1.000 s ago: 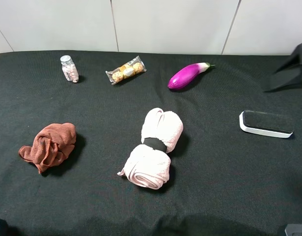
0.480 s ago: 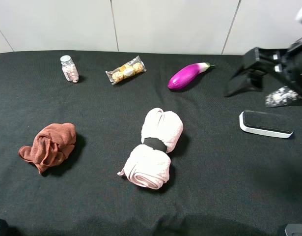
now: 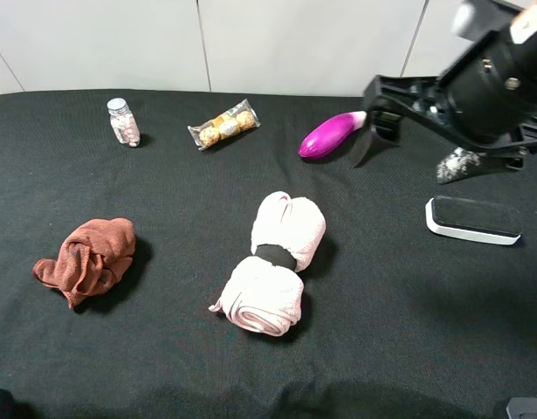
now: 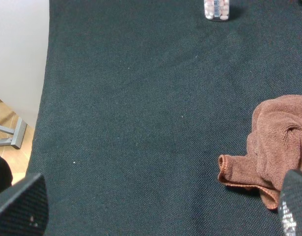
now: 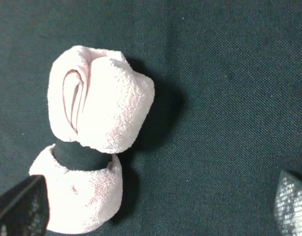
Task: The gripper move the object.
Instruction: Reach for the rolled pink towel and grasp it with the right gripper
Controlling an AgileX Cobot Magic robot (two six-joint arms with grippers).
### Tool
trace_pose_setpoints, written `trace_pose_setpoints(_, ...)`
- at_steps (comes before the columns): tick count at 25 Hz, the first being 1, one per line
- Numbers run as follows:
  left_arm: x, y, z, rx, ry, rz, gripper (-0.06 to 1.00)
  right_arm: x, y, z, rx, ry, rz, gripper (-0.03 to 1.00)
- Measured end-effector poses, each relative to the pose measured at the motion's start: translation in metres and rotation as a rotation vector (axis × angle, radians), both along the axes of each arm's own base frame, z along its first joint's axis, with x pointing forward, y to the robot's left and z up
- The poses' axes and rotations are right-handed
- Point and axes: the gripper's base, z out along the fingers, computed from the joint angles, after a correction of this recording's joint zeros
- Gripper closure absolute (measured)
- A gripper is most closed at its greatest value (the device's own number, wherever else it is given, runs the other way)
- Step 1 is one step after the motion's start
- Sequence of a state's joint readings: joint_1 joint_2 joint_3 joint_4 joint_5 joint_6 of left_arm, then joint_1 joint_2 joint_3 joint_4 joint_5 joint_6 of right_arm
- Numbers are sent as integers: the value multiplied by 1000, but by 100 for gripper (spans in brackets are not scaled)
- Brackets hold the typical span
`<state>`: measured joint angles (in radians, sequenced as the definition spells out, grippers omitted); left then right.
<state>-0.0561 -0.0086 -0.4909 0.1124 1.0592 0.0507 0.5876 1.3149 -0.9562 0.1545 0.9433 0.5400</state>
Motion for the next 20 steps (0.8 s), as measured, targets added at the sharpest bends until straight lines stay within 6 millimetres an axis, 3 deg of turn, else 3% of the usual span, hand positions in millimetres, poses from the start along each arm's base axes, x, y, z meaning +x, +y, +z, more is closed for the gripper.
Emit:
trace_pose_setpoints(10, 0, 0, 0, 0, 0, 0, -5, 6, 32, -27, -106, 98, -78, 27)
trace_pose_setpoints(20, 0, 0, 0, 0, 0, 0, -5, 11, 50, -55, -139, 165, -113, 27)
